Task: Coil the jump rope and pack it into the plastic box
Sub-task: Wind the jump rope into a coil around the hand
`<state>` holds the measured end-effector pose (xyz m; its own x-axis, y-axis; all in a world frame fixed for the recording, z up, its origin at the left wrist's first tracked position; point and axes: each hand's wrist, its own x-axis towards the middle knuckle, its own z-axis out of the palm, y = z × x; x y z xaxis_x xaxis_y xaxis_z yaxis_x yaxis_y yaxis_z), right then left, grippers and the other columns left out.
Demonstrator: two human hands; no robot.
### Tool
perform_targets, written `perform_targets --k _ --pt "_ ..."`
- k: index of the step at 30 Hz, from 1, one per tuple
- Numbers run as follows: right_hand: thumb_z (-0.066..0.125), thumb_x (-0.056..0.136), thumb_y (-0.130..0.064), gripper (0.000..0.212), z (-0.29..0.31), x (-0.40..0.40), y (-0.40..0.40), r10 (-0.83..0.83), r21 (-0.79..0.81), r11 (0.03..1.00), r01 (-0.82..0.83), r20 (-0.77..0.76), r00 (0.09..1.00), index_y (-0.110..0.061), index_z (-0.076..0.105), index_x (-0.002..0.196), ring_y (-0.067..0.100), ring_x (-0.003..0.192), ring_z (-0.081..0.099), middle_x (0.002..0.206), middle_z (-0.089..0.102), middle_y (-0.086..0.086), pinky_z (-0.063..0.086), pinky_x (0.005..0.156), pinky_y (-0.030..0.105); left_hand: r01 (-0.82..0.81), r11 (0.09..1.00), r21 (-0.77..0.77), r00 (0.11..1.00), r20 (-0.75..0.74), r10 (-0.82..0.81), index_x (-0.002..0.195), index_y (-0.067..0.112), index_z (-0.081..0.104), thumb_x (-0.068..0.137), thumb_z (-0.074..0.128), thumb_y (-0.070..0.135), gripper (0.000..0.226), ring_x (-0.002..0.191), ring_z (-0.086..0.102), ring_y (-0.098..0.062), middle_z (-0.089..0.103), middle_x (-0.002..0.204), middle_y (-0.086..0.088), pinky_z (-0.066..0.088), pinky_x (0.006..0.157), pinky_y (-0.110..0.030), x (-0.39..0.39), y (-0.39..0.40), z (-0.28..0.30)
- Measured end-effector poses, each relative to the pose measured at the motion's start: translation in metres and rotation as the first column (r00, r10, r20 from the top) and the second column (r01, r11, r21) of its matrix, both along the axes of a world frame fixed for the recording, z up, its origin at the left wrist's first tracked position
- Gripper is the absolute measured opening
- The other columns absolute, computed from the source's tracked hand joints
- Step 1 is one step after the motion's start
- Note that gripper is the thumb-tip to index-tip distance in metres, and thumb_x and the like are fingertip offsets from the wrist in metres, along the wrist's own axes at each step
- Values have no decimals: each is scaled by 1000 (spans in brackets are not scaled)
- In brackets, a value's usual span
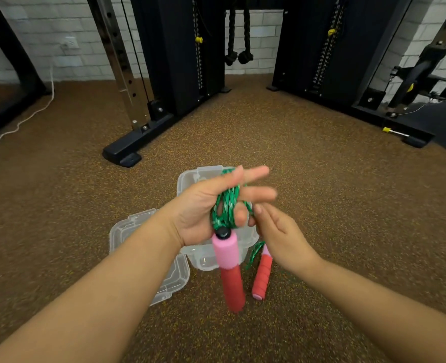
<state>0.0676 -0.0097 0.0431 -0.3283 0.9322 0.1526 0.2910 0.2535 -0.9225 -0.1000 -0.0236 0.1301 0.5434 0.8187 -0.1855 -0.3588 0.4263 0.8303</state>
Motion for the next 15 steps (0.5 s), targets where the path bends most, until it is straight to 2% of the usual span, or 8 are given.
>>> perform_targets --k 1,3,5,7,9,12,15 --pt "40 100 -34 33 -1 0 -4 19 -9 1000 -19 31 999 -27 57 73 5 57 42 59 49 -14 35 57 32 -51 999 -7 999 6 51 137 11 45 95 36 41 53 54 65 -10 74 105 -9 52 53 -19 1 1 3" --pt "40 100 -31 32 1 0 -11 71 -8 997 -71 114 991 -28 55 72 2 56 44 59 54 -20 35 56 28 -98 995 -33 995 -25 98 142 13 37 91 21 64 75 71 71 -16 67 123 -11 55 59 -24 1 3 4" --pt "40 100 -32 30 4 -1 -15 117 31 992 -125 181 976 -30 55 74 7 62 51 66 59 -14 42 62 34 -115 991 -72 992 -55 111 147 15 30 77 6 81 99 93 71 -24 63 129 -10 57 68 -28 0 5 3" --pt "40 97 -40 27 7 -1 -20 155 65 982 -175 237 959 -31 56 76 13 65 54 69 60 -4 44 66 39 -133 988 -72 987 -96 126 150 18 24 71 -2 85 107 105 68 -27 59 133 -7 55 79 -32 -2 6 -1" --pt "38 92 -49 26 12 0 -24 179 91 973 -212 286 941 -36 54 76 7 61 51 65 57 -9 45 63 39 -151 988 -43 979 -145 143 151 20 20 70 -6 85 107 106 67 -26 56 136 -5 51 89 -32 -2 7 -2" --pt "37 91 -47 23 20 1 -28 199 142 955 -260 340 919 -37 51 75 3 59 50 61 54 -23 43 60 34 -170 985 -8 970 -180 165 152 21 13 70 -8 84 106 105 68 -27 55 138 -7 49 91 -33 -2 9 -4" --pt "33 86 -45 29 29 2 -30 196 231 923 -308 405 893 -26 54 78 9 62 54 60 53 -16 45 61 36 -184 981 54 942 -274 192 153 21 7 71 -9 82 104 102 69 -27 55 138 -10 54 83 -30 -2 11 -7"
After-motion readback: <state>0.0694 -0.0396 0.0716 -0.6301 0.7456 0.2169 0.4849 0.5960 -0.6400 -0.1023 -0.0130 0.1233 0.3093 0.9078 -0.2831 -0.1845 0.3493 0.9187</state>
